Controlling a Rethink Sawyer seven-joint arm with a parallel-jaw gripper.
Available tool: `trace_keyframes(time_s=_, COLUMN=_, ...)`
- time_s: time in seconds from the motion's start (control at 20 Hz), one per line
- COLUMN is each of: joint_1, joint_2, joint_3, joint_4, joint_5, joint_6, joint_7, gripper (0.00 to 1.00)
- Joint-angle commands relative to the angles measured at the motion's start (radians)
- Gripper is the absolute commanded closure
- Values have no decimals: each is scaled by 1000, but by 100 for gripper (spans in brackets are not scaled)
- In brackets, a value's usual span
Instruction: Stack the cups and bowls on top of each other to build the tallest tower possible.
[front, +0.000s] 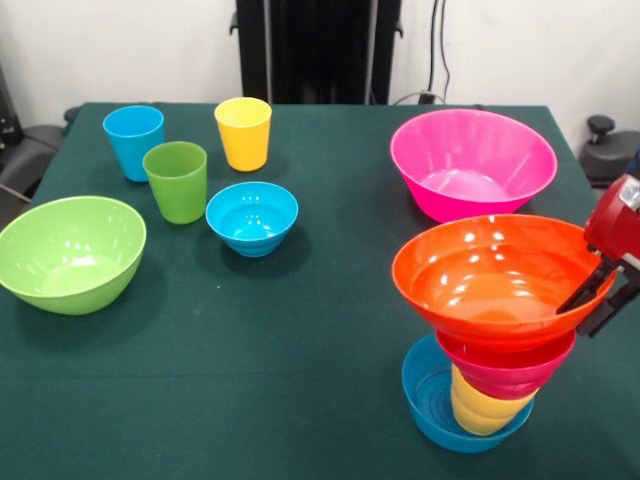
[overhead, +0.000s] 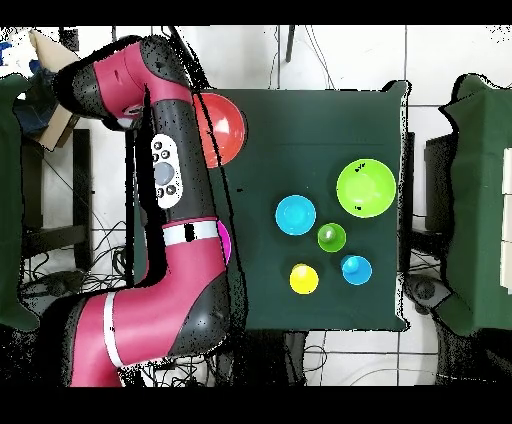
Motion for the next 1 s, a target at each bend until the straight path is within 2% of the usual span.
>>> trace_keyframes(time_s=0.05, joint_1=21, joint_2=60, joint_3=50, joint_4=-40, joint_5=-43, joint_6=71, joint_7=7, gripper=100)
trace_keyframes(time_s=0.5, joint_1=21, joint_2=102, joint_3=84, joint_4=-146, joint_5=-79, joint_6=135, joint_7=-22, gripper=100)
trace_keyframes(time_s=1.0, joint_1=22, joint_2=129, joint_3=87, joint_4=-193, joint_5=-106, joint_6=169, joint_7=-47, gripper=100)
